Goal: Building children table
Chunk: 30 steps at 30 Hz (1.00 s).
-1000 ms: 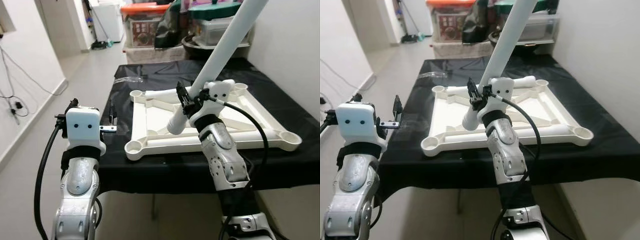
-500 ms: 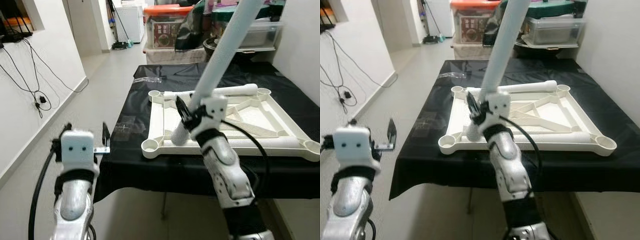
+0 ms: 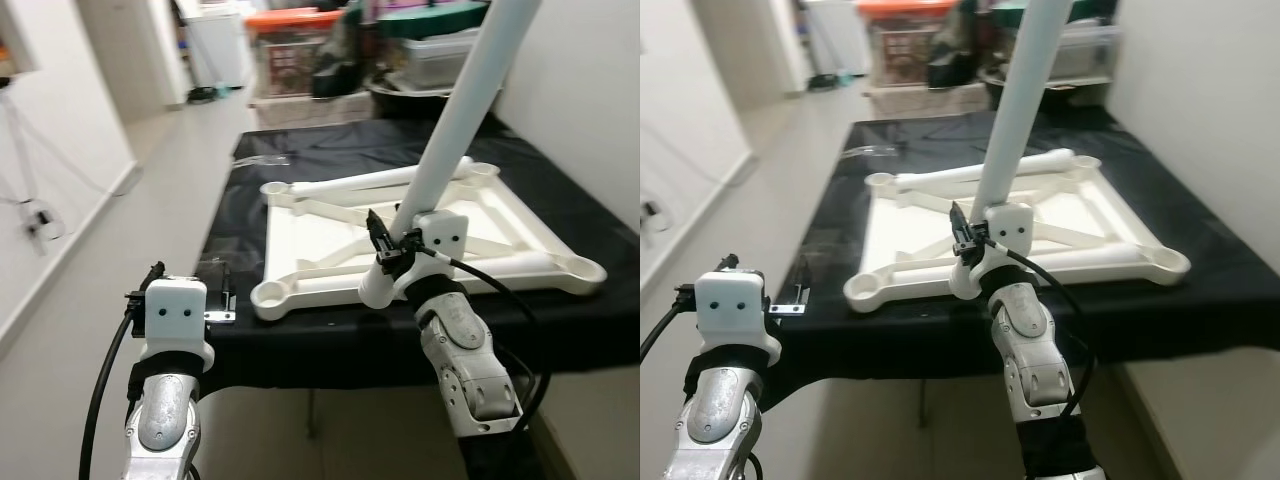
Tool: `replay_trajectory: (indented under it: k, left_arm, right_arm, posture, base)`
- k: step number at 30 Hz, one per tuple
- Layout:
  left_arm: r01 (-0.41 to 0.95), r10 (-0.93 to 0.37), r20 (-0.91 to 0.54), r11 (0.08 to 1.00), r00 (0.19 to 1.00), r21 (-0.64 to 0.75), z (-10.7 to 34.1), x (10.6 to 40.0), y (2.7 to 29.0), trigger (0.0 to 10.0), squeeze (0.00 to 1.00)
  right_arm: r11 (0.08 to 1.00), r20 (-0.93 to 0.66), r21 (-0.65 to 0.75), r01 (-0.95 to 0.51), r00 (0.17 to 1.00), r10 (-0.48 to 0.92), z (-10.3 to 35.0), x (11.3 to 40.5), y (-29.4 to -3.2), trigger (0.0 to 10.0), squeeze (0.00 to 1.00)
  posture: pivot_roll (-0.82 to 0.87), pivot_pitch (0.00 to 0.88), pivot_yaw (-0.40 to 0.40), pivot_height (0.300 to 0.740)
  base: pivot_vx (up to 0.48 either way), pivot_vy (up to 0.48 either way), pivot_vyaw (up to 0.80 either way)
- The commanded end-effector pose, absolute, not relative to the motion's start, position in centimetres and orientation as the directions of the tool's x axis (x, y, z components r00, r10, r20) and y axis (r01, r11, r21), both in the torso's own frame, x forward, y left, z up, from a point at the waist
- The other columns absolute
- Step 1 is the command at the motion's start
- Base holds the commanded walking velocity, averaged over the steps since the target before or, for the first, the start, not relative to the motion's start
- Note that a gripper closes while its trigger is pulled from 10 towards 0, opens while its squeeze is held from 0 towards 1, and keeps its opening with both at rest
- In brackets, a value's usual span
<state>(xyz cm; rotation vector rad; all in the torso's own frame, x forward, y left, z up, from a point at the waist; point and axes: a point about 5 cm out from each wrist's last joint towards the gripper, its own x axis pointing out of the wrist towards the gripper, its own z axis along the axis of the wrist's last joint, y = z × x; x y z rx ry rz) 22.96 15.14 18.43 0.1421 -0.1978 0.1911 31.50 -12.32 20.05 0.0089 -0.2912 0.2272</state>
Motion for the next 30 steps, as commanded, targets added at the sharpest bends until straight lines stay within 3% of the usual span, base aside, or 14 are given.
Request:
replay_trajectory:
  k: [1, 14, 30]
  left_arm:
    - [-0.215, 0.184, 0.205, 0.967, 0.961, 0.140, 18.2, 22.8, 15.4, 10.0, 0.00]
    - [-0.222, 0.188, 0.226, 0.966, 0.956, 0.134, 18.3, 22.8, 15.5, 10.0, 0.00]
    - [-0.265, 0.235, 0.233, 0.958, 0.944, 0.110, 18.5, 22.9, 16.1, 10.0, 0.00]
  right_arm:
    - [0.968, 0.318, -0.029, -0.247, 0.916, 0.244, 20.8, 31.2, -11.4, 10.0, 0.00]
    - [0.962, 0.316, -0.021, -0.273, 0.911, 0.265, 20.9, 31.0, -10.8, 10.0, 0.00]
    - [0.958, 0.321, -0.016, -0.287, 0.906, 0.277, 21.1, 31.3, -10.4, 10.0, 0.00]
  posture:
    - [-0.07, 0.000, 0.046, 0.740]
    - [-0.06, 0.000, 0.046, 0.740]
    - [-0.06, 0.000, 0.041, 0.740]
  base:
    - [0.270, 0.000, 0.00]
    - [0.277, 0.000, 0.00]
    - [0.000, 0.000, 0.00]
